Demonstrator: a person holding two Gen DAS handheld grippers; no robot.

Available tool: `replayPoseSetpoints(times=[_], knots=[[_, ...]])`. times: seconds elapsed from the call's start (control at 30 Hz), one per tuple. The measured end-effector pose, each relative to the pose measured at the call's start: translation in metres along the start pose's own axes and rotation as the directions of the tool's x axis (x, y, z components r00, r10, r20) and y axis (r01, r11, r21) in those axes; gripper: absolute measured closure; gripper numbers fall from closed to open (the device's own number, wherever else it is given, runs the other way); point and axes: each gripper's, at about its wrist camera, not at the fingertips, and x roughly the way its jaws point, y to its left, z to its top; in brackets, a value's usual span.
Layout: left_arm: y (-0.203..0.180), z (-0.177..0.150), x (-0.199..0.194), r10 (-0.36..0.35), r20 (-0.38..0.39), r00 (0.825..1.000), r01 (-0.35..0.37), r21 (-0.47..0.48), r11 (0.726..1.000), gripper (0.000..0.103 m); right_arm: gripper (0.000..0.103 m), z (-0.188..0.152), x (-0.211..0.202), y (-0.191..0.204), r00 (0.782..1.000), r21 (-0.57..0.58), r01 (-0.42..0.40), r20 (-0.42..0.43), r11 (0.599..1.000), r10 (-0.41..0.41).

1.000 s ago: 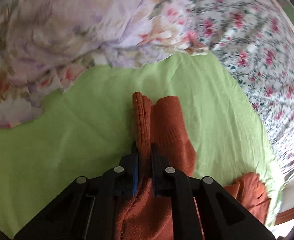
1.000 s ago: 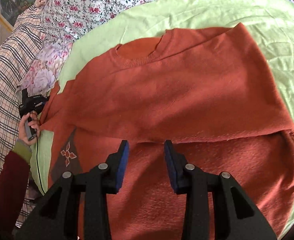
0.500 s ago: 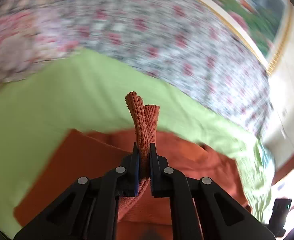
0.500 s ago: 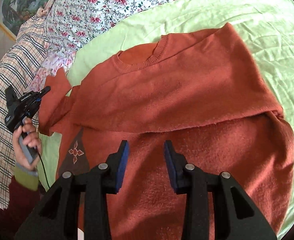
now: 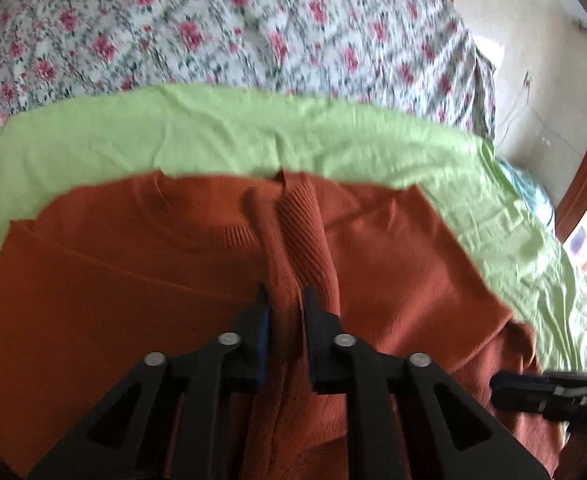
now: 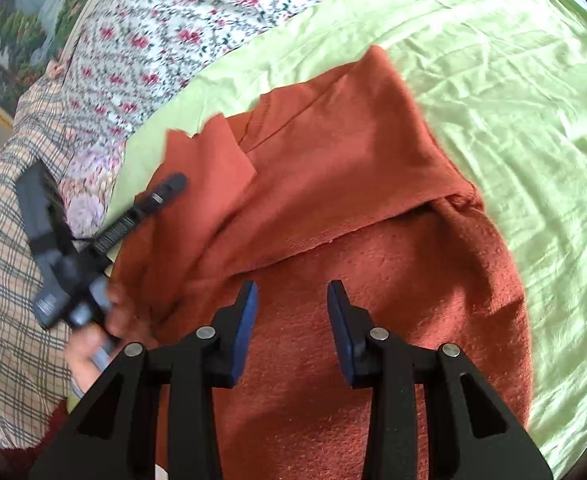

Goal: Fold small clothes

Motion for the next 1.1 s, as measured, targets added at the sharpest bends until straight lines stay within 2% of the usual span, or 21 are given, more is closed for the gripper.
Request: replayPoseSetpoints(times=[0.03,0.1,0.17,0.2,0.33,0.43,0.57,0.7,0.83,0.9,0.93,0.97,1.0,1.1], knots=[[0.001,-0.004,-0.002,-0.011,-0.007,1.0,0.01,-0.008,1.0,0.077,0.065,0.001,0.0,0.0,1.0,0.006,-0.002,0.001,1.0,0.002],[0.005,-0.011,-0.012,-0.019,-0.013,1.0,0.019,-0.016,1.0,0.061,0.063,0.004,0.001,-0.001,1.0,0.019,-0.005,0.009,1.0,0.005],[0.011,-0.018,-0.028,-0.005,-0.005,1.0,0.005,-0.023,1.0,0.05,0.058,0.008,0.005,0.002,1.0,0.025,-0.005,0.013,1.0,0.005],[0.015,-0.022,-0.037,-0.003,0.0,1.0,0.003,-0.029,1.0,0.048,0.058,0.01,0.007,0.005,1.0,0.027,-0.008,0.017,1.0,0.008],[0.038,-0.044,-0.081,0.047,0.015,0.999,-0.046,-0.034,0.998,0.047,0.058,0.019,0.016,0.027,0.999,-0.01,-0.026,0.028,1.0,0.027],[0.067,-0.063,-0.112,0.127,0.025,0.992,-0.125,-0.061,0.99,0.046,0.058,0.023,0.028,0.056,0.999,-0.077,-0.041,0.024,0.996,0.043],[0.117,-0.087,-0.139,0.247,0.001,0.969,-0.245,-0.137,0.96,0.046,0.058,0.023,0.047,0.098,0.999,-0.186,-0.048,0.003,0.981,0.05],[0.162,-0.103,-0.135,0.323,-0.101,0.941,-0.336,-0.182,0.924,0.046,0.058,0.033,0.081,0.134,1.0,-0.278,-0.002,-0.015,0.961,-0.002],[0.178,-0.107,-0.116,0.341,-0.173,0.924,-0.366,-0.144,0.919,0.045,0.058,0.044,0.113,0.147,0.994,-0.304,0.084,-0.042,0.949,-0.101],[0.178,-0.102,-0.11,0.355,-0.167,0.92,-0.378,-0.131,0.917,0.045,0.058,0.047,0.128,0.147,0.986,-0.31,0.128,-0.062,0.942,-0.154],[0.178,-0.098,-0.108,0.356,-0.163,0.92,-0.378,-0.131,0.917,0.045,0.063,0.048,0.13,0.147,0.984,-0.314,0.138,-0.061,0.939,-0.165],[0.179,-0.093,-0.106,0.356,-0.159,0.921,-0.377,-0.134,0.916,0.045,0.086,0.048,0.132,0.146,0.983,-0.327,0.149,-0.056,0.933,-0.177],[0.18,-0.089,-0.104,0.356,-0.15,0.922,-0.377,-0.144,0.915,0.046,0.092,0.048,0.13,0.145,0.984,-0.33,0.149,-0.047,0.932,-0.174],[0.188,-0.076,-0.094,0.368,-0.153,0.917,-0.394,-0.203,0.897,0.054,0.092,0.06,0.106,0.134,0.994,-0.277,0.109,0.026,0.955,-0.106]])
